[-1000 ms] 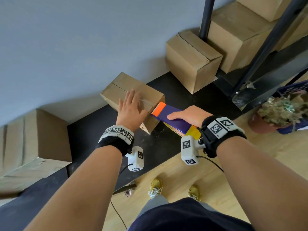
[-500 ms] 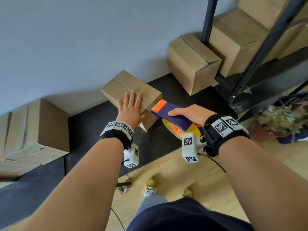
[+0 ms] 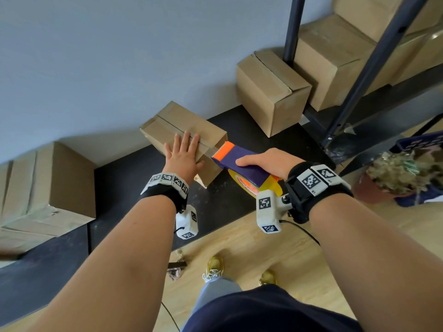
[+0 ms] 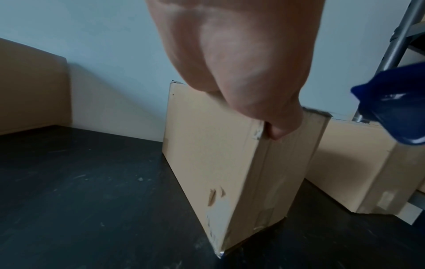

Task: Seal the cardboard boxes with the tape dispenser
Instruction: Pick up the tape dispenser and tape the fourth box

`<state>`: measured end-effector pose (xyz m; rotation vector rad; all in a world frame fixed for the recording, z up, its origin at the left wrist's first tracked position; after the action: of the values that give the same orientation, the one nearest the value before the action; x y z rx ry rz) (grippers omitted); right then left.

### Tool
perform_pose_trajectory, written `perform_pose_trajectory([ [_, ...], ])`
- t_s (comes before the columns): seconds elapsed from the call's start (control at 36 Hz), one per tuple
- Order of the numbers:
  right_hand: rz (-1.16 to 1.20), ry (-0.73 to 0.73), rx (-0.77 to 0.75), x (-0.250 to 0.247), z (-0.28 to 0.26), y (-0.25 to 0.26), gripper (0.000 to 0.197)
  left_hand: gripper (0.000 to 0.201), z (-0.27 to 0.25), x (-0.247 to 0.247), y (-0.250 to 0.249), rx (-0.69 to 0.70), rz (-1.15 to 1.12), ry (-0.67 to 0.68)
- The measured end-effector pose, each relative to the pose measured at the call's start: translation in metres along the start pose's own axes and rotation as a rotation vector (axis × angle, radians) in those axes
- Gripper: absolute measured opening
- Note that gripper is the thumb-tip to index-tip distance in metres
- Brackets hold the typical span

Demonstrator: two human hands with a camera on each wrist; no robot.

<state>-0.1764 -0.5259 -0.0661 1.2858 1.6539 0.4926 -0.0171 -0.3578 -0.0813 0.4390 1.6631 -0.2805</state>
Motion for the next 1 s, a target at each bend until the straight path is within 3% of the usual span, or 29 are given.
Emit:
perform_pose_trajectory([
  [0.39, 0.022, -0.038, 0.055, 0.028, 0.029, -0.016, 0.073, 0.076, -0.001, -0.001, 0.001, 0.039, 0.034, 0.017],
  [0.56, -0.017, -0.028, 0.067, 0.032, 0.039, -0.014, 0.073, 0.079, 0.004, -0.01, 0.003, -0.016, -0.149, 0.113],
  [0.64, -0.036, -0.023, 0.072, 0.032, 0.041, -0.014, 0.072, 0.07, 0.011, -0.023, 0.0, -0.048, -0.241, 0.045],
  [0.75, -0.055, -0.027, 0.074, 0.031, 0.043, -0.016, 0.065, 0.073, 0.017, -0.024, -0.011, -0.047, -0.316, -0.012],
  [1.0, 0.047, 0.046, 0.036, 0.036, 0.031, -0.028, 0.064, 0.062, 0.022, -0.004, -0.021, -0.034, -0.11, 0.031],
])
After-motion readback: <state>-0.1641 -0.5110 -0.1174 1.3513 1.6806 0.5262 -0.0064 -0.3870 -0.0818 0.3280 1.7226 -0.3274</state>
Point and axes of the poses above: each hand's wrist, its own z-axis towards the middle knuckle, its own x-axis out of the palm, y = z × x, the point moved 9 cm from there along z, towards the middle knuckle, and after that the axes turned 11 degrees about -x, right-handed, at the moved point
